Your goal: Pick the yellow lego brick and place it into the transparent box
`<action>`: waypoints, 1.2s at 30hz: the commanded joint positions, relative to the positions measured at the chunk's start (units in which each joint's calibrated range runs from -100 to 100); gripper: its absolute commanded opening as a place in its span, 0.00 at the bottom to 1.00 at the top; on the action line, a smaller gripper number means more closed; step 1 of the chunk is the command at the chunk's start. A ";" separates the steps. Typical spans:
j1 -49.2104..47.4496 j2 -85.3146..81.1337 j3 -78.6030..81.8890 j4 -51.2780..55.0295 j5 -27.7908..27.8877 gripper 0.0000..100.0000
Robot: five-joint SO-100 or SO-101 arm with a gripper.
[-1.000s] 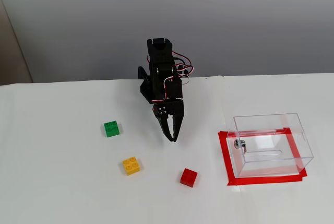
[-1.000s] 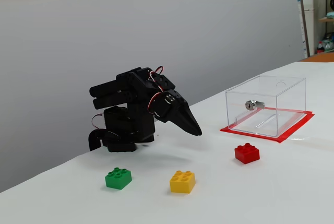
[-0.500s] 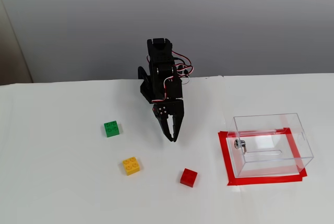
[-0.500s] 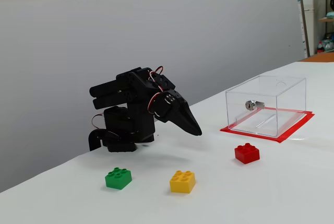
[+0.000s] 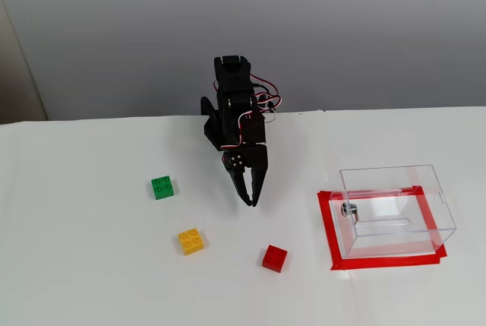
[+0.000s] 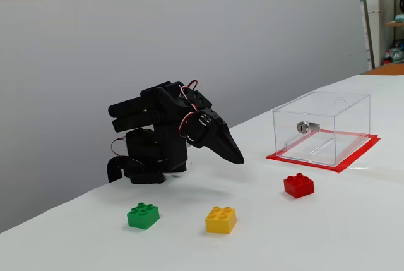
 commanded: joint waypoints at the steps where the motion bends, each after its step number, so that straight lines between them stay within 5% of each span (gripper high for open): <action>1: 0.10 -0.51 0.77 0.11 -0.05 0.01; 24: 0.18 -0.51 -0.13 0.80 0.00 0.02; 36: 1.80 5.09 -21.74 3.67 -0.78 0.02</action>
